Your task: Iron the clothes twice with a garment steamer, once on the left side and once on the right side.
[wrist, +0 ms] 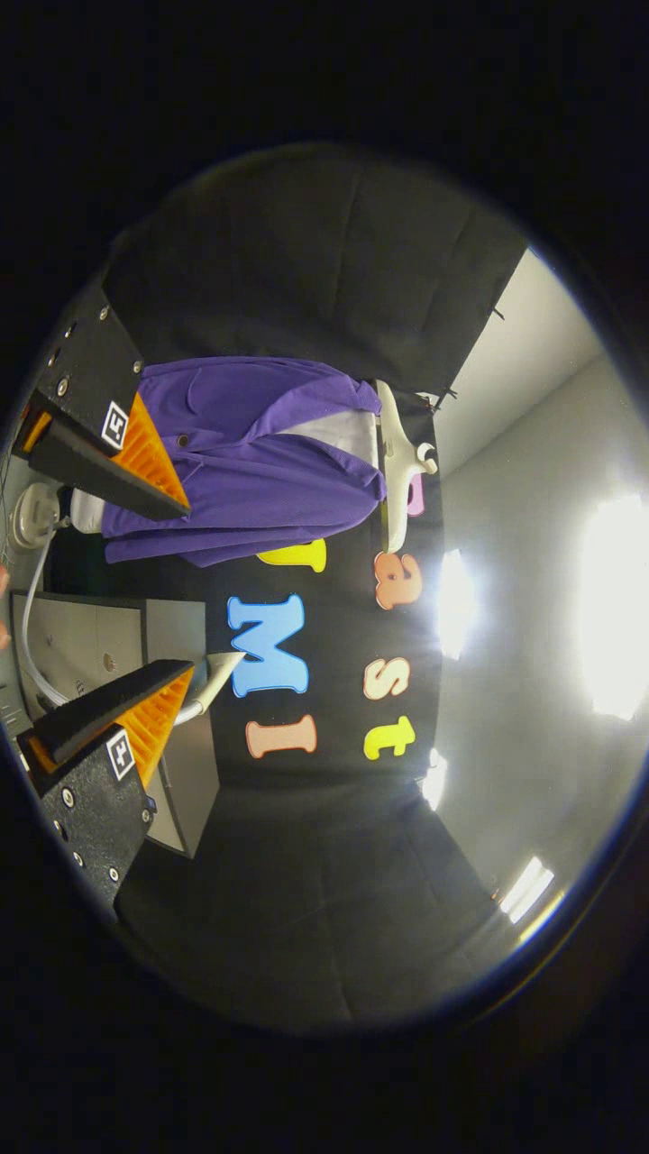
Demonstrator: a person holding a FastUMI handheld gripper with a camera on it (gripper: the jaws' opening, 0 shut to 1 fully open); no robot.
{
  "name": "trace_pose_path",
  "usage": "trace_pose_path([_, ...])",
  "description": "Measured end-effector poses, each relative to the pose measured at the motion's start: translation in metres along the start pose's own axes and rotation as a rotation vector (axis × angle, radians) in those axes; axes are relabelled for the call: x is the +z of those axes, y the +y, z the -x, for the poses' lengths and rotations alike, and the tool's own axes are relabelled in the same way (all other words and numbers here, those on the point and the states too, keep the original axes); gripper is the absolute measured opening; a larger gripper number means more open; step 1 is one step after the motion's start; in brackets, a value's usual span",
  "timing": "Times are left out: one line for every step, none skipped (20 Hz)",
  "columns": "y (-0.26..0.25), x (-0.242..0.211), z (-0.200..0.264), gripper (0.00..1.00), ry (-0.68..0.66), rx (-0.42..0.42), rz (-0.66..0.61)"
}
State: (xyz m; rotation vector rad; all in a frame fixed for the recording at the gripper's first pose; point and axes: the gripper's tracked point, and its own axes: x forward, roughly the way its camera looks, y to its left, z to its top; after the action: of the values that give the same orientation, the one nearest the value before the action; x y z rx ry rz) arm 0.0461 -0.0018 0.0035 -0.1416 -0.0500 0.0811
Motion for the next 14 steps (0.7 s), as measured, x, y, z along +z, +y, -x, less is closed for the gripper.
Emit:
trace_pose_path([-0.007, -0.002, -0.011, 0.96, 0.004, 0.003, 0.001])
trace_pose_path([-0.016, -0.005, -0.024, 0.96, 0.015, 0.002, -0.002])
trace_pose_path([-0.027, -0.008, -0.038, 0.96, 0.026, -0.006, -0.003])
trace_pose_path([-0.038, -0.009, -0.056, 0.96, 0.029, -0.014, -0.005])
trace_pose_path([-0.049, -0.007, -0.074, 0.96, 0.029, -0.018, -0.019])
trace_pose_path([-0.057, -0.005, -0.095, 0.96, 0.026, -0.017, -0.045])
trace_pose_path([-0.064, -0.003, -0.117, 0.96, 0.038, -0.01, -0.073])
trace_pose_path([-0.07, -0.006, -0.137, 0.97, 0.057, 0.003, -0.097])
trace_pose_path([-0.077, -0.004, -0.157, 0.97, 0.059, 0.017, -0.113])
trace_pose_path([-0.088, -0.003, -0.176, 0.96, 0.066, 0.015, -0.12])
trace_pose_path([-0.101, -0.004, -0.194, 0.96, 0.08, 0.004, -0.125])
trace_pose_path([-0.109, -0.003, -0.21, 0.96, 0.085, 0.006, -0.142])
trace_pose_path([-0.115, -0.001, -0.227, 0.96, 0.09, 0.018, -0.162])
trace_pose_path([-0.122, -0.001, -0.243, 0.96, 0.097, 0.027, -0.18])
